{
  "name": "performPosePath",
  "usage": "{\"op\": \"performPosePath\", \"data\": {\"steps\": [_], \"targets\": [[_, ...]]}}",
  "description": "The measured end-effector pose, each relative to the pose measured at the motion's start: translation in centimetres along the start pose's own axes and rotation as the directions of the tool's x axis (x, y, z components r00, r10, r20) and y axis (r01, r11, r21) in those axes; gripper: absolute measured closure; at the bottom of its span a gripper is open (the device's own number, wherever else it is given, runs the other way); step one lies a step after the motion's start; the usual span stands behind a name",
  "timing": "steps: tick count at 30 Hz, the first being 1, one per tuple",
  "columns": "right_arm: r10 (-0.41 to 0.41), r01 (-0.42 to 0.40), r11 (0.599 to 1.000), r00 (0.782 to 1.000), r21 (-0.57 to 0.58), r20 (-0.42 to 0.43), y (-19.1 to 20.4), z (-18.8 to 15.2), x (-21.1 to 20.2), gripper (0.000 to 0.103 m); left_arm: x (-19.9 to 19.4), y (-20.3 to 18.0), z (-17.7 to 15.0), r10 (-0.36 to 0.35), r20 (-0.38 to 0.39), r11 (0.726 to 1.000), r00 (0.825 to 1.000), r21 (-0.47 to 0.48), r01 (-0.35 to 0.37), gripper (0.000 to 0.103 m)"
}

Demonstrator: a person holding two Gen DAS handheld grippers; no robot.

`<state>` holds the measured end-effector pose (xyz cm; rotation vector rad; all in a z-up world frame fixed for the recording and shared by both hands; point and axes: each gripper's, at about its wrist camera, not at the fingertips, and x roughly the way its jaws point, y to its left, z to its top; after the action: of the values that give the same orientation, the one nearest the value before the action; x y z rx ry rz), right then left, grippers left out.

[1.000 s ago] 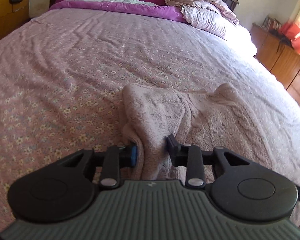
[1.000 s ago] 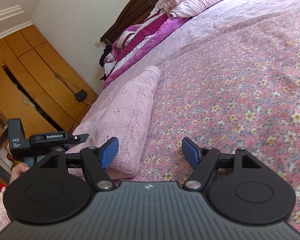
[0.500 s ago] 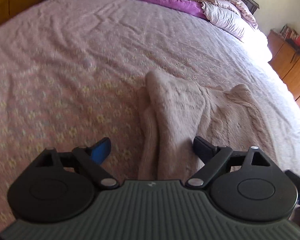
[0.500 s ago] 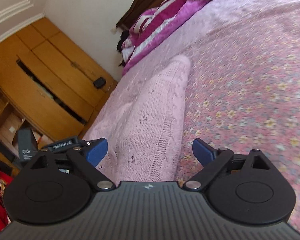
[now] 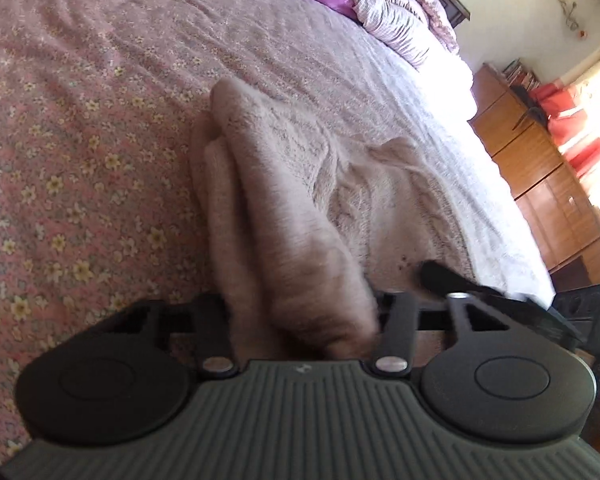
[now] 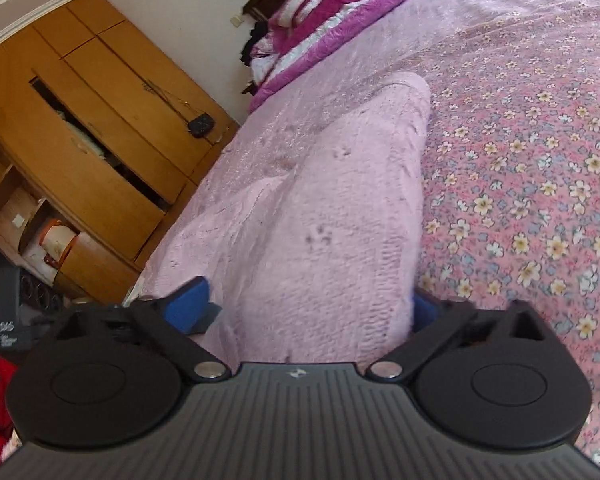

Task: Fold small clothes

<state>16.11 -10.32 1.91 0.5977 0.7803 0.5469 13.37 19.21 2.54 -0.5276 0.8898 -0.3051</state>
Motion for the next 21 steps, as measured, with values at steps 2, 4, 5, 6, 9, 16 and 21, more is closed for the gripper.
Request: {"op": "performPosePath", "data": {"steps": [2,4,5,6,9,16,21], "targets": [[0.001,-0.001,0.999,1.0,0.047,-0.014,0.2,1.0,-0.7,0.041,-0.4,-0.3,0.7,-0.025,0.006,0.999,1.0,-0.031,0.025,0.059],[0.019,-0.018,0.998,1.0,0.067,-0.014,1.1,2.3,-2.1,0.046,-1.0,-1.2,1.1,-0.053,0.019,0.998,0.998,-0.041,0.053,0.059],[0.021,-0.02,0.998,1.0,0.066,-0.011,1.7,2.9,-2.8,0.047,-1.3,-1.9,1.1,-0.06,0.027,0.997,0.998,-0.036,0.061,0.06],[0.022,-0.022,0.998,1.0,0.06,-0.008,2.3,3.4,-3.7,0.047,-1.7,-2.7,1.0,-0.071,0.035,0.997,0.997,-0.029,0.072,0.06],[0.014,-0.015,0.999,1.0,0.028,0.003,3.8,4.3,-7.3,0.047,-2.6,-4.5,0.2,-0.123,0.02,0.992,0.992,-0.032,0.123,0.06],[-0.029,0.029,0.998,1.0,0.053,-0.01,3.3,0.8,-16.1,0.047,-4.0,-7.7,-5.4,-0.164,-0.043,0.985,0.986,-0.053,0.161,0.06],[-0.115,0.119,0.986,0.992,0.113,-0.047,0.0,-3.5,-18.1,0.043,-2.7,-8.5,-9.3,-0.04,-0.08,0.999,0.996,0.031,0.043,0.056]]}}
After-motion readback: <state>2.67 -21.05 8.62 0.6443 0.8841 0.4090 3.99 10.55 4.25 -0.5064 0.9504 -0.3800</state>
